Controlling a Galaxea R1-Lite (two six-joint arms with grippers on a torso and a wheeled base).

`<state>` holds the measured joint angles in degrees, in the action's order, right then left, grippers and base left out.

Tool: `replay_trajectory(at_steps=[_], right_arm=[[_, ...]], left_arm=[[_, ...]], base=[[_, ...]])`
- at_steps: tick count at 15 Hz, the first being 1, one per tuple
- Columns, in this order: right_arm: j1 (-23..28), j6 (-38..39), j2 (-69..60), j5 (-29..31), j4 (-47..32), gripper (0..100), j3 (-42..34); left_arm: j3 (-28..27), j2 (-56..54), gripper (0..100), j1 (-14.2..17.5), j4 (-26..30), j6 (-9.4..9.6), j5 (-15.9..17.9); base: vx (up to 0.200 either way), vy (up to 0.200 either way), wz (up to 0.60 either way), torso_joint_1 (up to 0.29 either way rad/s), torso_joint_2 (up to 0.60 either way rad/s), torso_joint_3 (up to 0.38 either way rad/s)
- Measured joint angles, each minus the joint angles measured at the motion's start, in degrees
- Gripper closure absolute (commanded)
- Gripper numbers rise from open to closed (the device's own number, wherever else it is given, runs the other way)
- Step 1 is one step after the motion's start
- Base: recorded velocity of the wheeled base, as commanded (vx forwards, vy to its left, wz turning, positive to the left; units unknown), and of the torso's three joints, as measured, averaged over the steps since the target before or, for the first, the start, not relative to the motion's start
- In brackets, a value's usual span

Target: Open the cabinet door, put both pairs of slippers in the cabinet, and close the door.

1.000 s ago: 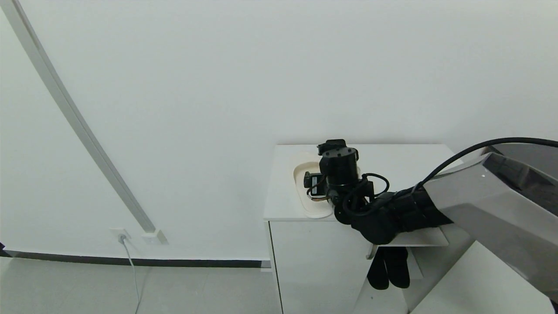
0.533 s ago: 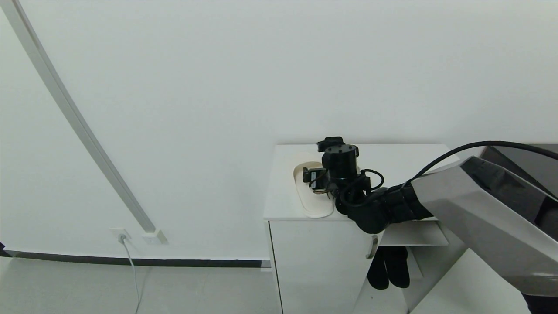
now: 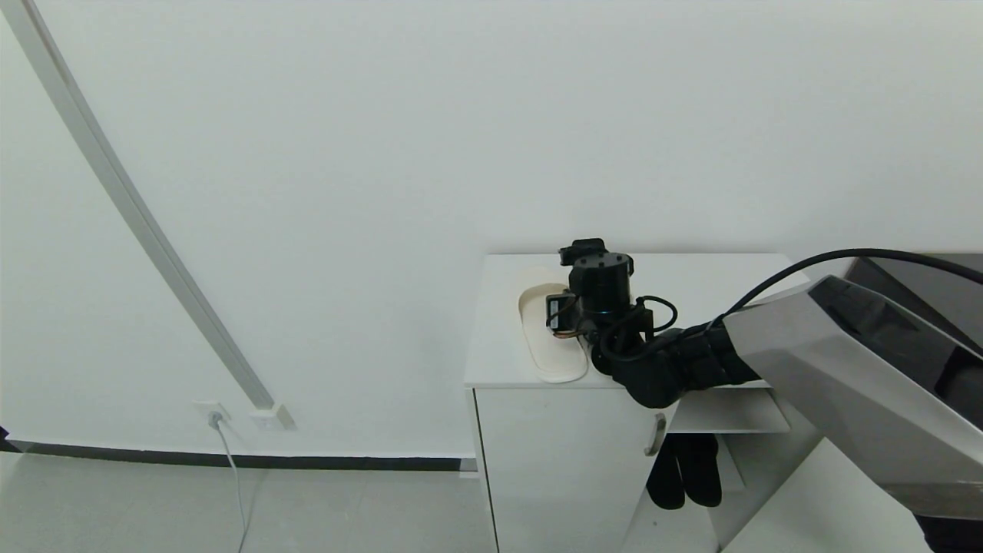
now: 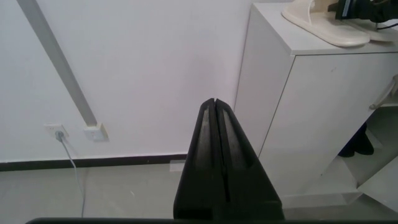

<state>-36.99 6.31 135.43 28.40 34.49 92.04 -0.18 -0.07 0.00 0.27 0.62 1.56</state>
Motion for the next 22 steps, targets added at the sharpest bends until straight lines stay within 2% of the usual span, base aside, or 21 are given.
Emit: replay_trajectory(at_steps=[5, 9, 15, 18, 22], right_arm=[[-0.2, 0.0, -2.4, -0.1, 1.3, 100, -2.7], [-1.1, -0.2, -12.7, -2.6, 5.2, 100, -17.2], [-3.1, -4.8, -34.0, -14.3, 9.3, 100, -44.4], [-3.8, -6.1, -43.4, -18.4, 6.9, 100, -52.2], [-3.9, -6.2, -48.1, -19.0, 6.3, 100, -54.5]], left_arm=[[0.0, 0.0, 100, 0.0, 0.0, 0.0, 0.0], [0.0, 0.0, 100, 0.0, 0.0, 0.11, 0.0], [0.0, 0.0, 100, 0.0, 0.0, 0.16, 0.0], [0.0, 0.0, 100, 0.0, 0.0, 0.16, 0.0], [0.0, 0.0, 100, 0.0, 0.0, 0.11, 0.0]], base=[[0.0, 0.0, 0.0, 0.0, 0.0, 0.0], [0.0, 0.0, 0.0, 0.0, 0.0, 0.0], [0.0, 0.0, 0.0, 0.0, 0.0, 0.0], [0.0, 0.0, 0.0, 0.0, 0.0, 0.0], [0.0, 0.0, 0.0, 0.0, 0.0, 0.0]])
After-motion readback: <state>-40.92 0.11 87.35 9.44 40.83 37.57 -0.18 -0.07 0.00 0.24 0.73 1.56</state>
